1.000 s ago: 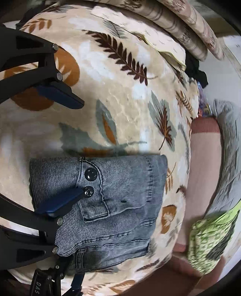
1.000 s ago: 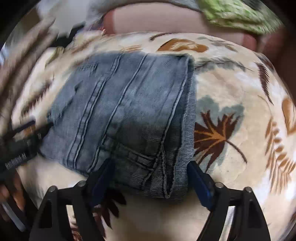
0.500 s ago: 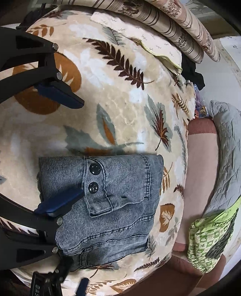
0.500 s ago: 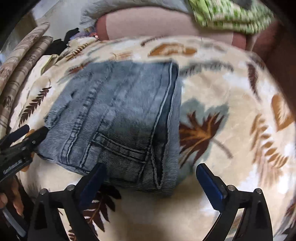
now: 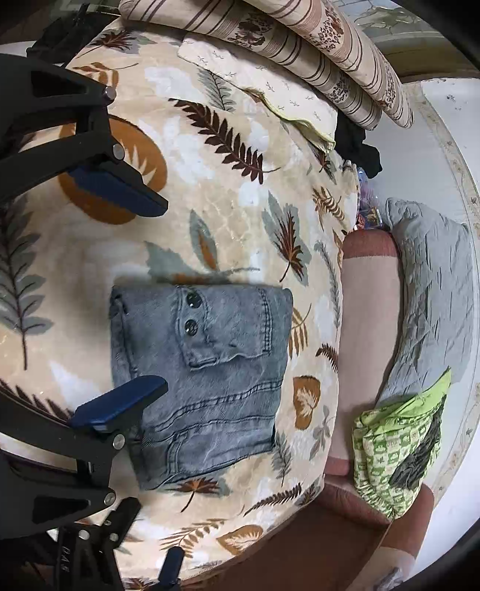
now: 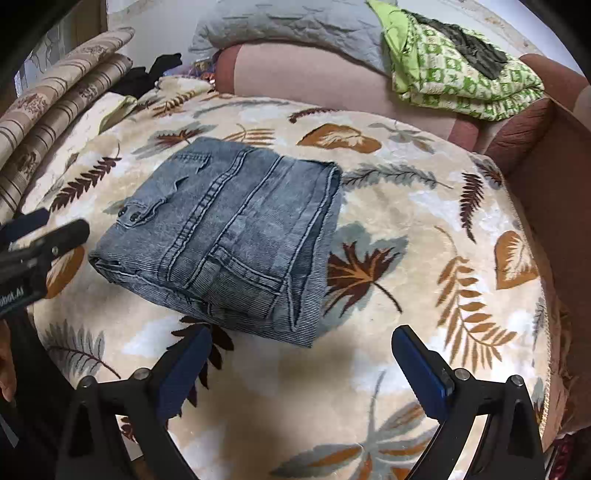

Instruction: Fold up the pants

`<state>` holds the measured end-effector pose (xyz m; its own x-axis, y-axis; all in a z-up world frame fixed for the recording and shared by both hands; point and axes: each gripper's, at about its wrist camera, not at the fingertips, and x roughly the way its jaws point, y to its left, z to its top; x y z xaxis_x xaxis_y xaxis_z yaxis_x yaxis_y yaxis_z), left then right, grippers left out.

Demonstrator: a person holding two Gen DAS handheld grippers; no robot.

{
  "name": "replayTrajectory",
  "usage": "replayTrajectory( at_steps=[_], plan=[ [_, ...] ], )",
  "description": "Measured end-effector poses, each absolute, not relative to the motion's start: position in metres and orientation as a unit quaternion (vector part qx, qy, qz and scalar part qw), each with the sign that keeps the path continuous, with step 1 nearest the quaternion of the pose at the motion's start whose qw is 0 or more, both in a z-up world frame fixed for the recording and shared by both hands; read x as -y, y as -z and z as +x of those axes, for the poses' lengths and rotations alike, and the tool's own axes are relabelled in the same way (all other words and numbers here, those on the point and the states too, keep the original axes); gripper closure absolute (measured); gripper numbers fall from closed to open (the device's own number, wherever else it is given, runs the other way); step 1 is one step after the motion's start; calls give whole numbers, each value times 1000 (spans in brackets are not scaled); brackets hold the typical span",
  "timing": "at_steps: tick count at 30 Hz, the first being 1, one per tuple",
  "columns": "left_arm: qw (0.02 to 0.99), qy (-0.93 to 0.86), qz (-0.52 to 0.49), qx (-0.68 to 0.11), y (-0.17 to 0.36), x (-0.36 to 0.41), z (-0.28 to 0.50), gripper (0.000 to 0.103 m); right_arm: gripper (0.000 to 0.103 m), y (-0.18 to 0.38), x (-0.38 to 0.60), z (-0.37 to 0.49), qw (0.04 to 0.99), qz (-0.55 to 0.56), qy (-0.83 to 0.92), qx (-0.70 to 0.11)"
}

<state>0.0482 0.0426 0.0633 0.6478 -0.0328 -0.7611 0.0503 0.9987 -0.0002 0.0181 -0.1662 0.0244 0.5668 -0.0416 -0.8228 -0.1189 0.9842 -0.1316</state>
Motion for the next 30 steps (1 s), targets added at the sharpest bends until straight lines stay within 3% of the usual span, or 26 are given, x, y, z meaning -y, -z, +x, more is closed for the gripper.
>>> replayTrajectory(
  at_steps=[13, 19, 30],
  plan=[
    [892, 7, -13, -451, -42, -61, 42, 15, 3, -17, 192, 28, 871, 71, -59, -482],
    [893, 35, -15, -448, -52, -44, 37, 15, 3, -14, 188, 13, 876, 33, -44, -479],
    [911, 74, -13, -406, -93, -20, 17, 14, 3, -70, 185, -16, 908, -66, -9, -414]
  ],
)
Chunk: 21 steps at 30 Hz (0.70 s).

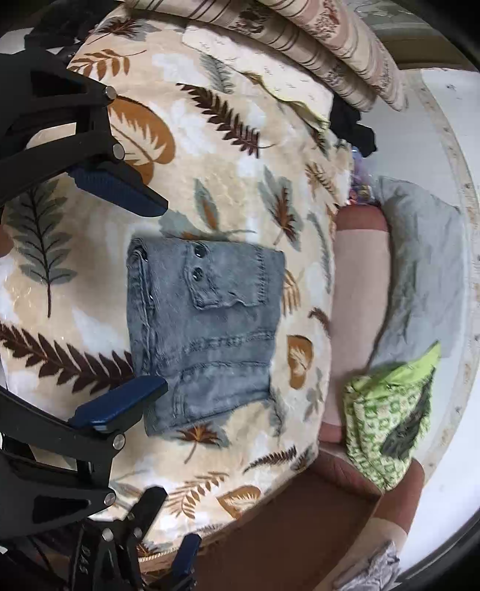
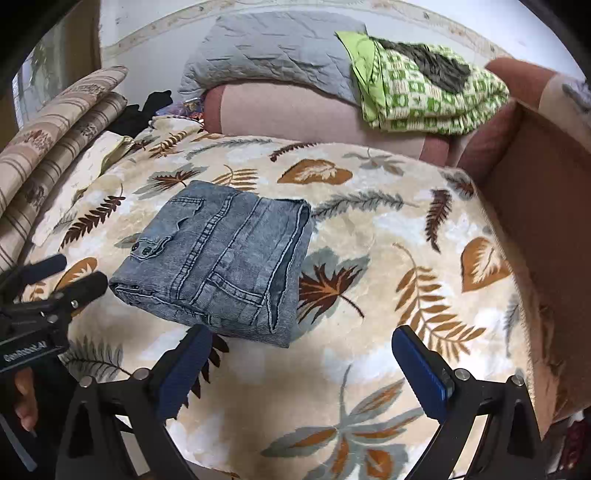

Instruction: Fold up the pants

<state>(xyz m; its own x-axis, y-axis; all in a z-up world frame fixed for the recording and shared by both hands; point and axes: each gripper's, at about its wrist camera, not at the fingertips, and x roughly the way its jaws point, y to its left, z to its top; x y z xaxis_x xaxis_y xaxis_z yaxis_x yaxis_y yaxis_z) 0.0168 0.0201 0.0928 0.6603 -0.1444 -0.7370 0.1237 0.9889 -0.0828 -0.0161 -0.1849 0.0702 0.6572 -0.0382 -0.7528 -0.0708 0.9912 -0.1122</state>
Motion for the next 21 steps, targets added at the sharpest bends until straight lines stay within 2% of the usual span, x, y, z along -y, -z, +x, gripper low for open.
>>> replayTrajectory(
  at_steps=[6, 21],
  plan=[
    [920, 66, -10, -386, -107, -21, 8, 10, 3, -68, 178, -19, 904, -73, -14, -420],
    [917, 63, -8, -394, -105, -23, 4, 10, 3, -63, 170, -29, 899, -84, -15, -430]
  ],
)
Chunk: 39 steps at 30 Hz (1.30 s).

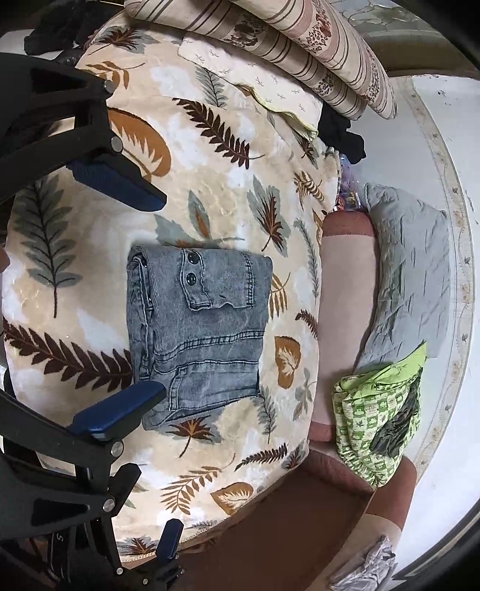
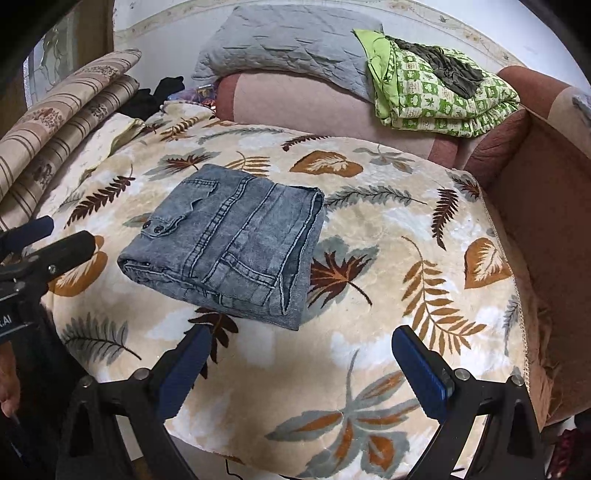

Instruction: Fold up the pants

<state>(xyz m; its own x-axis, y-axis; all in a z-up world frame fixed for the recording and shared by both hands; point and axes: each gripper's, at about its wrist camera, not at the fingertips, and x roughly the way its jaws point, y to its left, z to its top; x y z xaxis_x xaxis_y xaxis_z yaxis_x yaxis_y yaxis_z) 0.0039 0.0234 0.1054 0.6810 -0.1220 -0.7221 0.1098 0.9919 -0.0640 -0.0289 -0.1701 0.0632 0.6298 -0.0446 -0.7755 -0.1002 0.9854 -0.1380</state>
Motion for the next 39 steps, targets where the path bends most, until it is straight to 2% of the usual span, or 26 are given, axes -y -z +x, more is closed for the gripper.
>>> replayTrajectory(
  at_steps=[6, 11, 16, 18, 19, 20, 21, 23, 27, 31, 33, 34, 36, 39],
  plan=[
    [915, 42, -4, -401, -96, -33, 7, 10, 3, -56, 174, -12, 899, -28, -40, -434],
    [909, 22, -20, -416, -86, -57, 14, 10, 3, -4, 205, 38, 828, 219, -122, -501],
    [904, 15, -31, -426, -77, -68, 20, 10, 3, 37, 224, 68, 780, 327, -94, -525],
    [902, 15, -30, -430, -75, -67, 22, 10, 4, 42, 222, 76, 774, 324, -88, -538],
    [901, 16, -29, -432, -73, -66, 23, 10, 9, 42, 219, 80, 774, 311, -88, -545],
    [901, 17, -28, -433, -72, -64, 23, 10, 34, 37, 215, 83, 781, 286, -84, -549],
    [901, 19, -26, -434, -71, -63, 23, 10, 71, 31, 211, 84, 791, 255, -78, -550],
    [900, 23, -25, -435, -69, -60, 22, 10, 75, 24, 208, 88, 801, 210, -68, -556],
    [899, 25, -17, -437, -69, -56, 23, 10, 75, 17, 184, 91, 831, 89, -37, -547],
    [901, 25, -16, -432, -71, -58, 23, 10, 75, 20, 170, 94, 844, 34, -19, -534],
    [901, 24, -19, -433, -71, -59, 24, 10, 70, 19, 167, 92, 844, 28, -26, -535],
    [900, 25, -22, -434, -70, -59, 24, 10, 67, 17, 168, 92, 842, 30, -29, -537],
    [900, 26, -22, -434, -70, -58, 24, 10, 30, 7, 178, 83, 843, 43, -25, -536],
    [899, 27, -22, -436, -69, -55, 24, 10, 28, -21, 186, 67, 864, 82, -31, -496]
  ],
)
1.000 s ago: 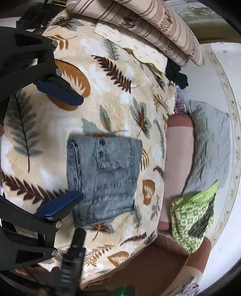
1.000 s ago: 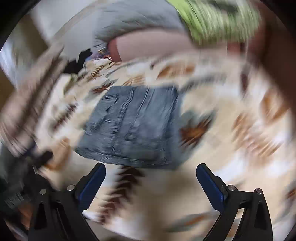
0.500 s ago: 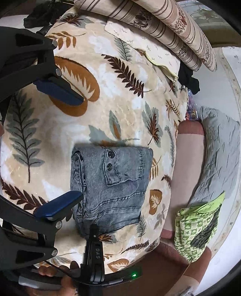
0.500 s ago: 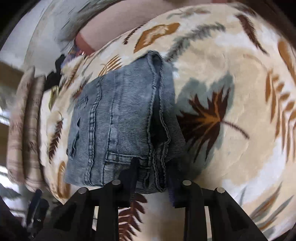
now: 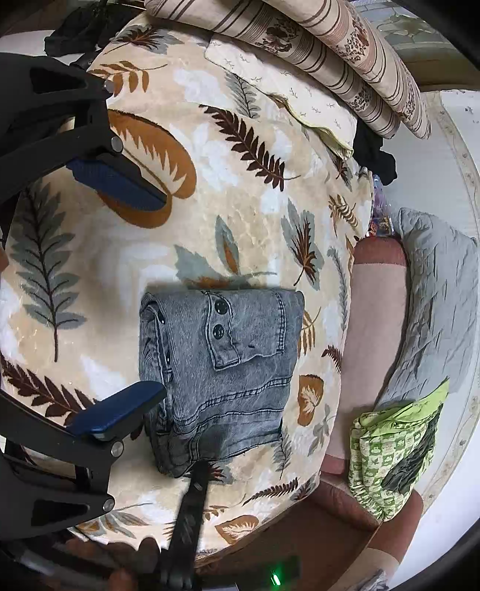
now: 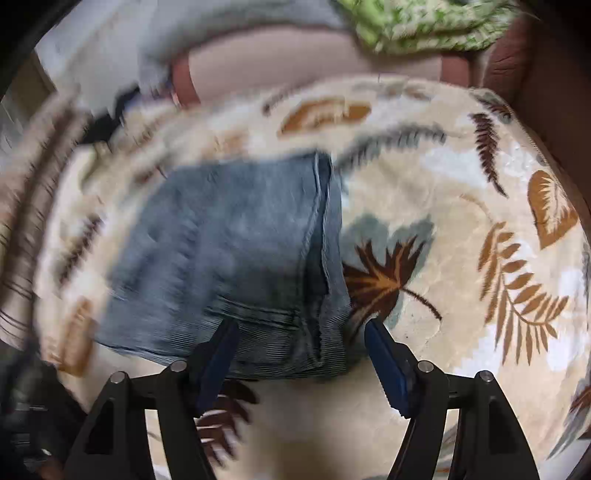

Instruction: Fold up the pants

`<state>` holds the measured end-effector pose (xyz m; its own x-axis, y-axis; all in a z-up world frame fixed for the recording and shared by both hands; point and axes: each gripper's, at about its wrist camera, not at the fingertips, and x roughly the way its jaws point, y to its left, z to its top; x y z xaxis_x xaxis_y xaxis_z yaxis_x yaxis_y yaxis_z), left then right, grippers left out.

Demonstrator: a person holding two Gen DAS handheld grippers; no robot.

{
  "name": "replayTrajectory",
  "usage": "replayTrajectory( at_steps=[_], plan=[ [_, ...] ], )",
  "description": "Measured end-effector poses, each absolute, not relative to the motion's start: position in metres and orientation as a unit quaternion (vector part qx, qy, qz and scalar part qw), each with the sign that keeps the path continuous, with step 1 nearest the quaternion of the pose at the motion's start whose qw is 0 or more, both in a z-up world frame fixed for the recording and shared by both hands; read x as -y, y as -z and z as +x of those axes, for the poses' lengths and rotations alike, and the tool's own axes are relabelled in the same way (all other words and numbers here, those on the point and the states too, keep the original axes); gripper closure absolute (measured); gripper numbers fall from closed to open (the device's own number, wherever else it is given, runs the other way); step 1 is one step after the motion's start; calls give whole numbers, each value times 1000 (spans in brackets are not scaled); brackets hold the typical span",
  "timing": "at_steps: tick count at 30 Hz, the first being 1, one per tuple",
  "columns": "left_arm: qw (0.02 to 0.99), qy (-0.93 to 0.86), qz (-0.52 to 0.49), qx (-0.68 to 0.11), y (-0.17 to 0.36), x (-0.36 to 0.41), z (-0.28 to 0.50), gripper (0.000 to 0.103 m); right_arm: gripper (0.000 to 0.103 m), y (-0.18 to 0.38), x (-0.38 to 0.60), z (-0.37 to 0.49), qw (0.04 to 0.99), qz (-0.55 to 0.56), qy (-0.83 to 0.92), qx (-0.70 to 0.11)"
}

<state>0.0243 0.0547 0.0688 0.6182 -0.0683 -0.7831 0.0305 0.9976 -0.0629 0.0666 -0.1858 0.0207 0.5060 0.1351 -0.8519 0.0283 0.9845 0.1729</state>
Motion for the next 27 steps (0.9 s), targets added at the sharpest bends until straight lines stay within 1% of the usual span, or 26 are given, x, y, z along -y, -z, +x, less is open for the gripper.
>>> replayTrajectory(
  at_steps=[1, 2, 3, 4, 5, 6, 7, 8, 10, 13, 17, 20, 27],
  plan=[
    [898, 29, -21, -438, -69, -53, 24, 10, 27, -28, 185, 61, 868, 100, -46, -483],
    [899, 31, -19, -437, -70, -51, 23, 10, 24, -29, 183, 59, 870, 111, -59, -477],
    [899, 32, -18, -436, -70, -50, 23, 10, 18, -25, 181, 58, 870, 118, -73, -474],
    [900, 33, -17, -434, -72, -49, 21, 10, 14, -13, 177, 61, 866, 117, -85, -479],
    [901, 35, -16, -432, -75, -47, 19, 10, 12, 2, 174, 65, 857, 103, -81, -498],
    [902, 37, -15, -430, -77, -46, 18, 10, 11, 30, 173, 74, 833, 82, -62, -543],
    [904, 39, -9, -426, -81, -45, 15, 10, 10, 45, 179, 73, 824, 94, -55, -557],
    [907, 38, -4, -418, -84, -45, 12, 10, 10, 40, 182, 68, 835, 107, -57, -537],
    [910, 32, -5, -413, -87, -45, 13, 10, 10, 23, 181, 55, 844, 95, -46, -526],
    [907, 37, -17, -420, -86, -42, 16, 10, 9, -25, 175, 20, 886, 37, -44, -459],
    [908, 40, 1, -418, -87, -31, 15, 10, 7, -63, 166, -18, 911, -22, -40, -410],
    [907, 60, 0, -416, -90, -25, 13, 10, 6, -76, 164, -29, 917, -52, -36, -393],
    [913, 65, 3, -404, -96, -19, 13, 10, 6, -86, 162, -25, 916, -75, -31, -392]
  ],
)
